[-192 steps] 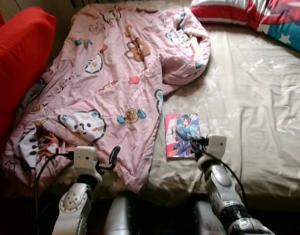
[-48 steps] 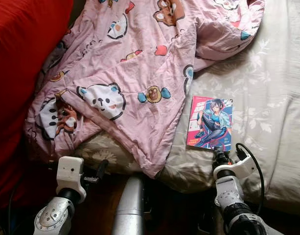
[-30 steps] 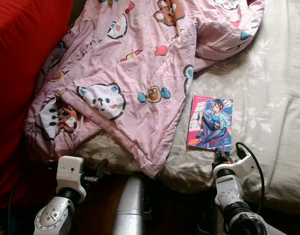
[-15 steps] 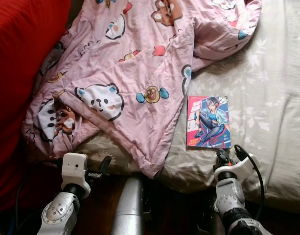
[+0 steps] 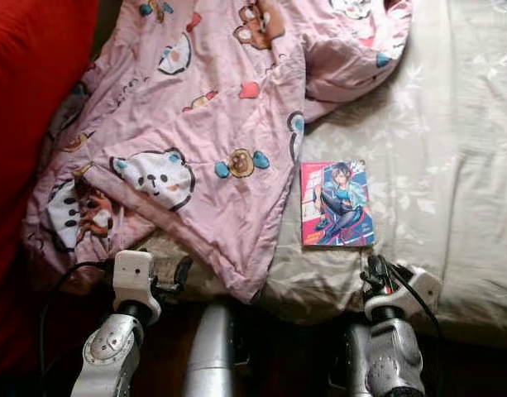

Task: Clean up the room

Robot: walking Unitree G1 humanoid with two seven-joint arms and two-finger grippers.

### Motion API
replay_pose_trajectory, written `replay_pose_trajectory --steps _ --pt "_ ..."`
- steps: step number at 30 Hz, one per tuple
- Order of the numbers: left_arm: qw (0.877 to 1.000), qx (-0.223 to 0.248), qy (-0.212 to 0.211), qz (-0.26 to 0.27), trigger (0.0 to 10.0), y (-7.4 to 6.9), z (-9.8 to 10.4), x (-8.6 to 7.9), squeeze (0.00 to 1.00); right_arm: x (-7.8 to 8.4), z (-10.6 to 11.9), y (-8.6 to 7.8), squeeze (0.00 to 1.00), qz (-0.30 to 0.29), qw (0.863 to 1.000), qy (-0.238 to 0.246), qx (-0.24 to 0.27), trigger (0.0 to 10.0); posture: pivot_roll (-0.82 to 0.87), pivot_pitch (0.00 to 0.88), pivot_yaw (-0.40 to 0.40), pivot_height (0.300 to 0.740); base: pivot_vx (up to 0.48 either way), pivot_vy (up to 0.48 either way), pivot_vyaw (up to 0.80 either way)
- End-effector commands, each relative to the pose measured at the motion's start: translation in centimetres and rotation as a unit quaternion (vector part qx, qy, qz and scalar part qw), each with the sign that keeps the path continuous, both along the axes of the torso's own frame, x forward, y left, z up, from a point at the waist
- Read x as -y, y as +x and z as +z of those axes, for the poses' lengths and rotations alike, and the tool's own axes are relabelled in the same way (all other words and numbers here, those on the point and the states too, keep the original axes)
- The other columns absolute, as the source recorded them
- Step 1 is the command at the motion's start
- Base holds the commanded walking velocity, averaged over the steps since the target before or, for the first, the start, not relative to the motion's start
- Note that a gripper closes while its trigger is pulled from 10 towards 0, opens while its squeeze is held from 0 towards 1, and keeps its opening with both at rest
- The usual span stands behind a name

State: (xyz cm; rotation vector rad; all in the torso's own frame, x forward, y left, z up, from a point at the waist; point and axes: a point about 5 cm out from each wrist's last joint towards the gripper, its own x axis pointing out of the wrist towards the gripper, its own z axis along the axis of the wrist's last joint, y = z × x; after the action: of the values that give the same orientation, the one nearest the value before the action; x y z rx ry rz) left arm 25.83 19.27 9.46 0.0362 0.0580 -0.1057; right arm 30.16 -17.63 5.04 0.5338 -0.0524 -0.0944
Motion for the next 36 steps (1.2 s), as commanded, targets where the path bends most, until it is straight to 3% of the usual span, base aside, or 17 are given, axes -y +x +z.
replay_pose_trajectory --steps 1,5,11,19,20,21,24,36 --pt "1.0 -0.021 0.004 0.013 10.0 -0.6 -1.1 -0.6 0.0 -0.6 0.0 0.0 0.0 0.008 1.0 -0.005 -0.002 10.0 0.11 0.294 0.125 0.621 0.0 0.0 0.0" --pt "1.0 -0.017 0.0 0.015 10.0 -0.5 -1.1 -0.5 0.0 -1.1 1.9 1.4 0.0 0.023 0.999 -0.031 0.025 10.0 0.11 0.295 0.121 0.621 0.0 0.0 0.0" --pt "1.0 -0.01 -0.007 0.012 10.0 0.0 -0.9 0.0 0.0 -1.1 2.8 3.0 0.0 0.035 0.994 -0.105 0.003 10.0 0.1 0.303 0.117 0.621 0.0 0.0 0.0" --pt "1.0 -0.008 -0.015 0.008 10.0 -0.2 -0.9 0.4 0.0 -1.0 2.8 4.1 0.0 0.032 0.992 -0.116 -0.037 10.0 0.12 0.32 0.117 0.621 0.0 0.0 0.0" --pt "1.0 -0.007 -0.015 0.006 10.0 -0.5 -0.7 0.4 0.0 -1.1 2.8 4.4 0.95 0.035 0.991 -0.122 -0.05 10.0 0.13 0.329 0.122 0.621 0.0 0.0 0.0" --pt "1.0 -0.006 -0.015 0.005 10.0 -0.6 -0.7 0.4 0.0 -1.1 2.8 4.5 1.0 0.032 0.991 -0.121 -0.054 10.0 0.14 0.334 0.125 0.621 0.0 0.0 0.0" --pt "1.0 -0.008 -0.013 0.004 10.0 -1.0 -0.6 0.3 0.0 -1.0 2.6 4.9 1.0 0.02 0.989 -0.122 -0.08 10.0 0.15 0.352 0.133 0.621 0.0 0.0 0.0" --pt "1.0 -0.025 -0.004 0.005 10.0 -2.8 -0.6 -0.3 0.0 -0.5 2.7 5.3 1.0 -0.009 0.99 -0.101 -0.102 10.0 0.19 0.406 0.164 0.621 0.0 0.0 0.0"
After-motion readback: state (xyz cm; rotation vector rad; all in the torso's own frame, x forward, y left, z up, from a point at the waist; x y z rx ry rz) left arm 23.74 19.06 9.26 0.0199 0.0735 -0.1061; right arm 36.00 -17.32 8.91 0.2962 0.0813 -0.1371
